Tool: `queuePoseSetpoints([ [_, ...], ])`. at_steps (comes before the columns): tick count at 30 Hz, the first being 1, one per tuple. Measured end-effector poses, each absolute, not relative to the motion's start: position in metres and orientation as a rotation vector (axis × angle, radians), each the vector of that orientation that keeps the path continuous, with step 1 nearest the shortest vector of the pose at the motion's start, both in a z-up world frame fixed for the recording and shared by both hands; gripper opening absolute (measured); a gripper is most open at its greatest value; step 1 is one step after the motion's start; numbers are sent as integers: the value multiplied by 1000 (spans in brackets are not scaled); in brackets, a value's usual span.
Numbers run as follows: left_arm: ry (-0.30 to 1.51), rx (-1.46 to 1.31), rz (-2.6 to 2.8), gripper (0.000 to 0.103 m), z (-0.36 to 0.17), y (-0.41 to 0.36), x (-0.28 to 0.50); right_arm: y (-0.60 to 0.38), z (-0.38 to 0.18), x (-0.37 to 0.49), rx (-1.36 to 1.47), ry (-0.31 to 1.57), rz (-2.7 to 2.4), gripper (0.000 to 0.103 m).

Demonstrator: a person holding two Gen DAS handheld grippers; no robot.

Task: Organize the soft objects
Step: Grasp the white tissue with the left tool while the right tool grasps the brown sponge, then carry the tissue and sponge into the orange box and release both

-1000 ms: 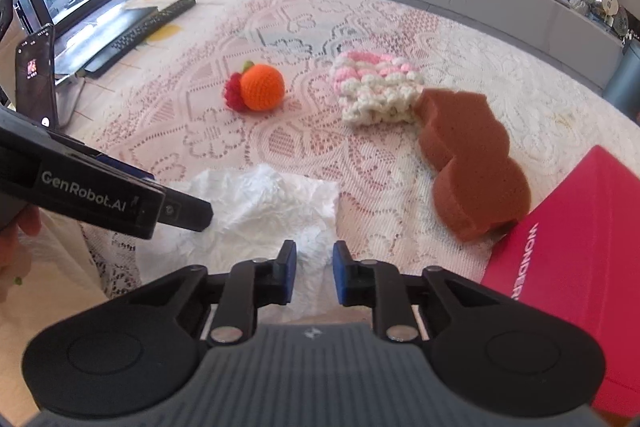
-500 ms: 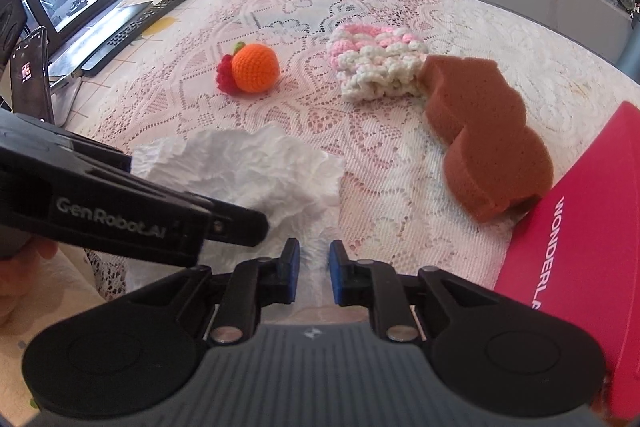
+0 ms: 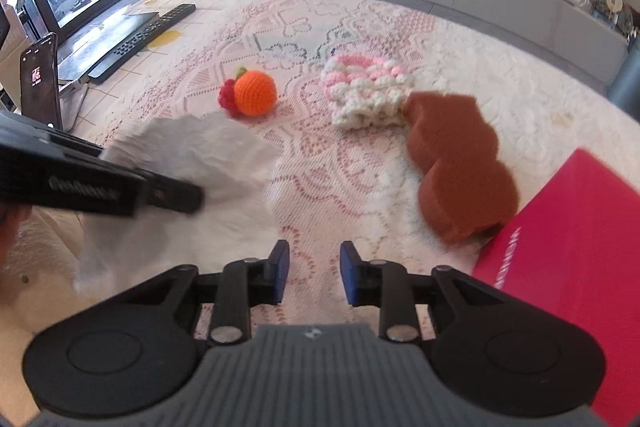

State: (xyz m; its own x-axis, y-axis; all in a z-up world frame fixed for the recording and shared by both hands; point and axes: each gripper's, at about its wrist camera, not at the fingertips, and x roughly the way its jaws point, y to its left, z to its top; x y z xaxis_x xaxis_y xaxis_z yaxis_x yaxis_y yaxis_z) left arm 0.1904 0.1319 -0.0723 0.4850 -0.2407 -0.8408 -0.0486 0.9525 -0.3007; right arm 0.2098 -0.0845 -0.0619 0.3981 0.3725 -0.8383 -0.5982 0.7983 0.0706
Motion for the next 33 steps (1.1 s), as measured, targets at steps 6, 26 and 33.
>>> queuePoseSetpoints([
  [6,1000,-295,-108,16,-52,131,206,-79,-44,241,-435,966,574,56],
  [26,982,-328,-151,16,-65,119,229,-77,-89,361,-473,1365,489,81],
  [33,983,-325,-144,16,-61,119,226,-70,-91,356,-525,1336,480,57],
])
